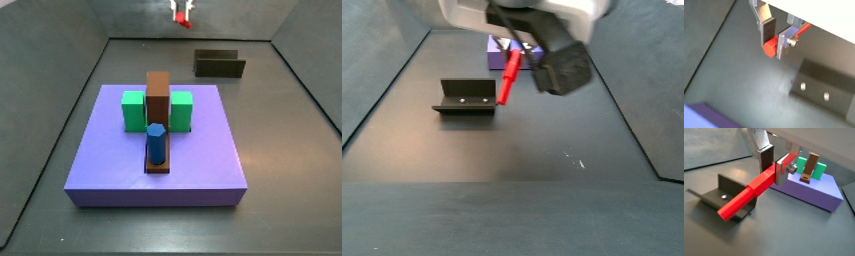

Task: Pick up the red object. Move up. Place the red object on the fixture. Regrasp the red object. Move to above the board. Insert the red object.
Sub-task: Place the red object on the fixture.

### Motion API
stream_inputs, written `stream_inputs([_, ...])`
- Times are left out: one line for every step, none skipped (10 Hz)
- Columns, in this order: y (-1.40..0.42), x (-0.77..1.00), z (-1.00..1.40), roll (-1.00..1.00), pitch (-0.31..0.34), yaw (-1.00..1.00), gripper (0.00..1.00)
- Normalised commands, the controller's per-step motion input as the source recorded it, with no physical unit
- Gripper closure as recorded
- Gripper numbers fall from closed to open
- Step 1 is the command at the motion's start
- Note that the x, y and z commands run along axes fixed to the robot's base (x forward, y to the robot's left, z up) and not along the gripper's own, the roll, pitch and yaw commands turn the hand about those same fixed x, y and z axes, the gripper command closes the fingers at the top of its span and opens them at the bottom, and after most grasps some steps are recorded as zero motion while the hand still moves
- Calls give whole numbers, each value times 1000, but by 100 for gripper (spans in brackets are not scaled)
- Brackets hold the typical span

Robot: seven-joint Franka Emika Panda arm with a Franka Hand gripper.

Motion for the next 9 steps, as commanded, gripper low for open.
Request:
stream_inputs([-437,580,-249,-306,223,0,100])
stream_inputs([-166,154,-174,-291,-37,-54,100])
stream_inputs([-11,149,-129,-189,-31,-9,100])
stream_inputs([-209,800,0,-309,131,0,100])
stream_inputs([-343,1000,54,-363,200,0,100])
stream_inputs([-354,1000,160,-394,194,0,100])
stream_inputs([-246,974,0,-511,269,-31,100])
stream_inputs([-77,834,-51,-366,183,-37,100])
stream_inputs([40,629,-303,-49,294,0,100])
